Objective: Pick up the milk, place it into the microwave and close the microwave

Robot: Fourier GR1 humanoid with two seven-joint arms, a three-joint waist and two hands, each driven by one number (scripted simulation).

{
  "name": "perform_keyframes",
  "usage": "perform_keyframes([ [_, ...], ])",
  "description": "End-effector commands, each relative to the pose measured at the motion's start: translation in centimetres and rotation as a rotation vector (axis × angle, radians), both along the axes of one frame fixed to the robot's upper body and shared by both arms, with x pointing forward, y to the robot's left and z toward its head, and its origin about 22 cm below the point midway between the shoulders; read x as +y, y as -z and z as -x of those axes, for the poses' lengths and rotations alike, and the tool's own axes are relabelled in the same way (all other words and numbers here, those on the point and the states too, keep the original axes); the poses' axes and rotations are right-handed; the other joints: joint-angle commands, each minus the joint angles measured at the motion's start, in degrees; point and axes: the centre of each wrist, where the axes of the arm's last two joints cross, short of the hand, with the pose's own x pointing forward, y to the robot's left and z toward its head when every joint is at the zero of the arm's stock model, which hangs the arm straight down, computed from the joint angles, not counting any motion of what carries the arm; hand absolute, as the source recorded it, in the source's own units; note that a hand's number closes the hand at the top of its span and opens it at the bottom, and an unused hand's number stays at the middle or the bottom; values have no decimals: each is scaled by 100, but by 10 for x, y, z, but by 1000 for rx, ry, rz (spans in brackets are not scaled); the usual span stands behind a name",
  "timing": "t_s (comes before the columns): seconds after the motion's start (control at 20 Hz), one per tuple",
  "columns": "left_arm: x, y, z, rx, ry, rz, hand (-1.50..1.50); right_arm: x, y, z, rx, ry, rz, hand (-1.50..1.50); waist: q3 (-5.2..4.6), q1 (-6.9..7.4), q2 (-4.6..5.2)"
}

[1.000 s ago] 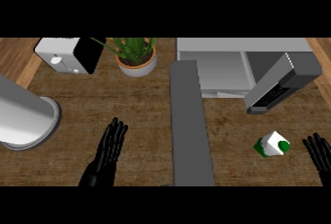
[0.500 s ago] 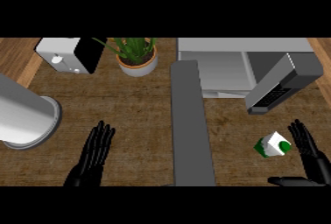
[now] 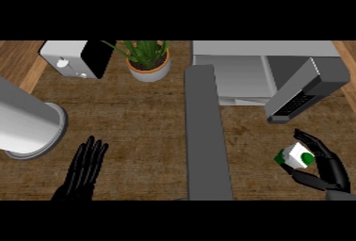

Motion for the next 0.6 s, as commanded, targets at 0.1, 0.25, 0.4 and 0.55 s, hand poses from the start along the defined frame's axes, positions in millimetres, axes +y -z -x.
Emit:
perform_keyframes([
  [0.1, 11, 6, 7, 12, -1, 11, -150, 12, 14, -6, -126, 17, -35, 150, 7, 42, 13],
  [0.25, 11, 2, -17, 19, 10, 9, -150, 6, 17, -1, -112, 25, 52, 150, 12, 22, 33],
  [0.4, 24, 14, 0, -1, 10, -4, -150, 10, 20, -3, -55, -14, 95, 150, 10, 68, 30],
  [0.55, 20, 4, -5, 3, -3, 10, -150, 8, 10, -16, -72, -71, 208, 150, 18, 110, 48],
])
